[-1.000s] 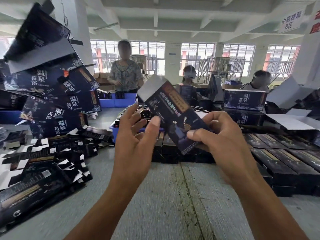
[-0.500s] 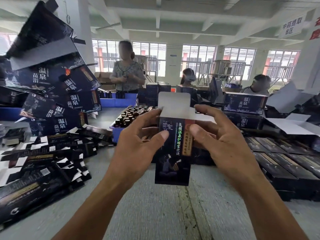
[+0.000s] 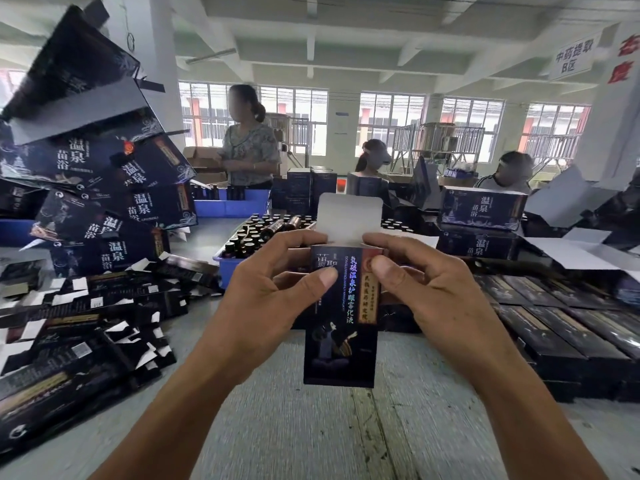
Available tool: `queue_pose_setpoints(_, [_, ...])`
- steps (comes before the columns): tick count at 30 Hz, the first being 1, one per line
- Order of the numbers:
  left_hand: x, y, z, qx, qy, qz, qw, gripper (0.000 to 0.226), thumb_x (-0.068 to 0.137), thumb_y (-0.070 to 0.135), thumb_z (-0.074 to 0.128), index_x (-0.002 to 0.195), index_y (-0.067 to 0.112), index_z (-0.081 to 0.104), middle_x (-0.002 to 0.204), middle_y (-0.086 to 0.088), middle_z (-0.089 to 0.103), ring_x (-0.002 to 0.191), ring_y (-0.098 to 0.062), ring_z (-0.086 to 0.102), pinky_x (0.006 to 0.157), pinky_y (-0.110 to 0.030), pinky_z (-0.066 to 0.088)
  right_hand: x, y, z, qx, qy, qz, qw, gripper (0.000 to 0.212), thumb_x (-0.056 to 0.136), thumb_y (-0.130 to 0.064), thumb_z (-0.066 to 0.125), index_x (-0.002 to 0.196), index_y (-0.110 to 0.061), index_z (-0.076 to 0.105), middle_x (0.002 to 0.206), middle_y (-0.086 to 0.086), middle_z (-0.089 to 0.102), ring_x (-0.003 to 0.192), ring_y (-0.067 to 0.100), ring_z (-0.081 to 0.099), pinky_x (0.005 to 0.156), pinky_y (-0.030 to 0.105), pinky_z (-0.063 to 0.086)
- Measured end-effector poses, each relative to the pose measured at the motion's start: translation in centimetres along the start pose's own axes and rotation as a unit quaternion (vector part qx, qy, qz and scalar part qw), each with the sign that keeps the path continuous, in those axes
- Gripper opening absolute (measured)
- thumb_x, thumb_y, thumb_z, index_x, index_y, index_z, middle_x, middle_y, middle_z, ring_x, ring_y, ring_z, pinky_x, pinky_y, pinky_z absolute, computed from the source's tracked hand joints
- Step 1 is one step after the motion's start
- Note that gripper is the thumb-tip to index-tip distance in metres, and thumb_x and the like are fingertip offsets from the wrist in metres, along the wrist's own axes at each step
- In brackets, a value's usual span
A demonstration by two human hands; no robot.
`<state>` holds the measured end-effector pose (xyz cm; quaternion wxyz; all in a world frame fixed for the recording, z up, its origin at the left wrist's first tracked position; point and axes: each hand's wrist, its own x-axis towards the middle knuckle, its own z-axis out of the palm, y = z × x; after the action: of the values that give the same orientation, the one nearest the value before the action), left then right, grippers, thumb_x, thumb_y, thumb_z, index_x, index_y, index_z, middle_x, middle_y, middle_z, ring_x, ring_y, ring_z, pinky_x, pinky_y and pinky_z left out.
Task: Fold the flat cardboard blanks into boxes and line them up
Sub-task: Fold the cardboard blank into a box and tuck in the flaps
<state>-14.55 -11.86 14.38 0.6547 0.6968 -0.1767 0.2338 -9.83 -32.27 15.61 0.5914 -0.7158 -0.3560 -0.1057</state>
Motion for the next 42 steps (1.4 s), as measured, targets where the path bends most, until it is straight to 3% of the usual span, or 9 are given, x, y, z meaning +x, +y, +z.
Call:
queue_pose_setpoints(3, [-0.1,0.2,-0.2,0.008,-0.010,0.006,1.000,0.033,0.079,0.026,0.073,0.110,0.037,0.069,0.110,0.005,0.074,0.097,-0.020,0.071,0.075,-0.029,0.061,0.1,0.2,0.0,0.022,0.010,-0.002,1.000,0.026,0.096,-0.032,0.061,0.118,-0.039,0.071,0.121,-0.017,0.069,0.106,0.004,0.068,0.085,0.015,0.055])
queue_pose_setpoints(6, [-0.1,0.2,-0.3,0.005,-0.020,0.002,1.000,0.031,0.080,0.021,0.074,0.108,0.034,0.070,0.111,0.003,0.074,0.097,-0.022,0.071,0.073,-0.029,0.061,0.1,0.0,0.1,0.027,0.030,-0.017,0.999,0.025,0.096,-0.023,0.064,0.113,-0.040,0.071,0.133,-0.028,0.058,0.111,0.000,0.065,0.083,0.014,0.055])
queue_pose_setpoints(10, [0.0,0.3,-0.4,-0.001,-0.018,0.001,1.000,0.030,0.079,0.019,0.075,0.105,0.034,0.071,0.110,0.004,0.073,0.095,-0.020,0.071,0.071,-0.029,0.061,0.2,0.0,0.0,0.066,0.034,-0.022,0.997,0.045,0.093,-0.017,0.070,0.121,-0.048,0.056,0.128,-0.025,0.064,0.112,0.008,0.067,0.083,0.025,0.060])
queue_pose_setpoints(13, [0.0,0.3,-0.4,0.001,-0.017,0.001,1.000,0.029,0.078,0.020,0.075,0.103,0.035,0.072,0.110,0.005,0.073,0.096,-0.019,0.071,0.071,-0.027,0.060,0.0,-0.2,-0.1,0.055,0.025,-0.031,0.998,0.054,0.092,-0.017,0.070,0.127,-0.055,0.054,0.126,-0.024,0.065,0.112,0.004,0.066,0.079,0.014,0.056])
queue_pose_setpoints(16, [0.0,0.4,-0.4,0.011,-0.016,0.003,1.000,0.029,0.077,0.021,0.074,0.102,0.037,0.072,0.111,0.007,0.073,0.098,-0.017,0.071,0.072,-0.026,0.060,-0.1,-0.3,0.0,0.046,0.011,-0.032,0.998,0.042,0.094,-0.017,0.068,0.122,-0.048,0.064,0.125,-0.016,0.067,0.112,0.007,0.067,0.079,0.015,0.056])
queue_pose_setpoints(22, [0.0,0.4,-0.3,0.025,-0.015,0.002,1.000,0.031,0.079,0.018,0.074,0.105,0.034,0.071,0.113,0.009,0.072,0.100,-0.014,0.071,0.072,-0.029,0.062,-0.2,-0.8,0.4,0.058,0.035,-0.032,0.997,0.031,0.092,-0.045,0.058,0.117,-0.036,0.072,0.112,-0.015,0.074,0.108,0.004,0.068,0.088,0.013,0.053])
queue_pose_setpoints(28, [-0.1,0.5,-0.1,0.035,-0.022,0.003,0.999,0.035,0.081,0.017,0.075,0.112,0.034,0.069,0.117,0.011,0.073,0.104,-0.013,0.071,0.077,-0.027,0.060,-0.1,-0.8,0.4,0.084,0.059,-0.015,0.995,0.027,0.085,-0.035,0.067,0.110,-0.034,0.076,0.104,-0.010,0.077,0.098,0.010,0.073,0.081,0.015,0.056])
queue_pose_setpoints(34, [-0.1,0.6,0.0,-0.005,0.001,-0.010,1.000,0.036,0.070,0.020,0.079,0.100,0.035,0.067,0.110,0.008,0.075,0.098,-0.016,0.073,0.073,-0.026,0.060,-0.3,-0.9,0.1,0.074,0.067,-0.012,0.995,0.022,0.090,-0.022,0.070,0.105,-0.036,0.078,0.098,-0.009,0.078,0.092,0.010,0.074,0.077,0.012,0.055])
queue_pose_setpoints(42, [0.0,0.7,0.1,-0.016,0.006,-0.013,1.000,0.046,0.070,0.012,0.079,0.106,0.038,0.067,0.108,0.009,0.076,0.096,-0.016,0.074,0.069,-0.025,0.060,-0.4,-0.9,0.1,0.025,0.069,-0.024,0.997,0.027,0.091,-0.017,0.069,0.104,-0.039,0.078,0.103,-0.013,0.076,0.102,0.007,0.071,0.091,0.025,0.058])
